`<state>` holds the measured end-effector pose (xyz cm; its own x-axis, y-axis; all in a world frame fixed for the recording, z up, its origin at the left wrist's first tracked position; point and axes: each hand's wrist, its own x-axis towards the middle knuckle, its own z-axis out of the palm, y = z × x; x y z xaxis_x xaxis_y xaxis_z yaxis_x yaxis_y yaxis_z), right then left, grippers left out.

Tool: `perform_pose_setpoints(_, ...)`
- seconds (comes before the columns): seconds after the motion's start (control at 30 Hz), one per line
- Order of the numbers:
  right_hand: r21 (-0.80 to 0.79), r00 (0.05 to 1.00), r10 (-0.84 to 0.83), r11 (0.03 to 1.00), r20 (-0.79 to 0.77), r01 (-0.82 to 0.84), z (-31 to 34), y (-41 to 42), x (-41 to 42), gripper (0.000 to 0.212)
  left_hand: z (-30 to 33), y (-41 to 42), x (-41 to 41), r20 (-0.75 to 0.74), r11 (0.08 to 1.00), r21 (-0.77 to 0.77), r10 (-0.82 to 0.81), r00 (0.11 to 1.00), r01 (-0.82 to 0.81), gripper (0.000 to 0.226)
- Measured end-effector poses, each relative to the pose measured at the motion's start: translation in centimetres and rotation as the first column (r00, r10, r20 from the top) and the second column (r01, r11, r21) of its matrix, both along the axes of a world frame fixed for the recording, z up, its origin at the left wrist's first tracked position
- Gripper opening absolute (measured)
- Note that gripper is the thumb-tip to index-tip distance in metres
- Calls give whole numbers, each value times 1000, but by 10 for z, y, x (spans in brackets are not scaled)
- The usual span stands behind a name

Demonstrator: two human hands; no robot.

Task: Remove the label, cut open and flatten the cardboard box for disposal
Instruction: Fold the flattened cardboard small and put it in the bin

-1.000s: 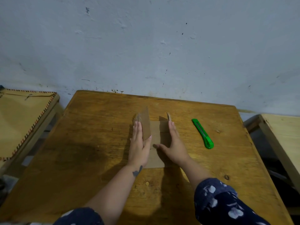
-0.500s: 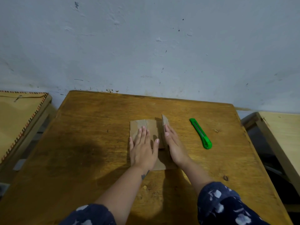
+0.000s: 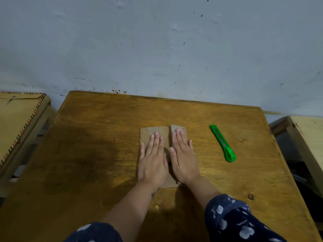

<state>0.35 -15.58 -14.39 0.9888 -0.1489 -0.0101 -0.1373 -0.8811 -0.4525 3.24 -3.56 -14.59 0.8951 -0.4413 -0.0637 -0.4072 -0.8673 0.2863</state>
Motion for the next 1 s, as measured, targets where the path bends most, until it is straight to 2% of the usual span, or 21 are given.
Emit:
perform_pose_setpoints(0.2,-43,997,29,999,-72,-32,1,2,3,75,-5,-4,2,-19,993,119,-15,1000,17,64)
perform_pose_setpoints(0.3,-45,996,33,998,-86,-37,1,3,2,75,-5,-3,2,18,997,75,-9,1000,7,67)
perform_pose_setpoints(0.4,-42,996,34,998,-88,-38,1,3,4,75,1,-3,2,-53,997,54,-57,997,60,100)
perform_pose_setpoints(0.47,-57,995,27,998,-92,-33,1,2,5,70,-2,-4,3,-35,993,105,-59,998,62,108)
perform_pose_setpoints(0.57,-44,997,16,999,-72,-19,2,2,6,63,-8,-3,2,3,997,78,-17,1000,17,83)
perform_pose_setpoints(0.73,33,1000,-23,999,-16,24,3,2,6,63,-8,-5,1,45,1000,21,14,999,-15,62)
perform_pose_setpoints(0.83,48,999,-43,998,32,42,2,1,6,58,-5,-5,-1,53,1000,-12,13,999,-12,62)
perform_pose_setpoints(0.93,60,993,-102,993,64,99,0,3,2,55,-2,-1,-2,62,989,-137,57,996,-48,63)
perform_pose_setpoints(1.0,-23,982,-186,982,18,186,1,4,0,58,0,3,-3,56,981,-175,90,994,-79,62)
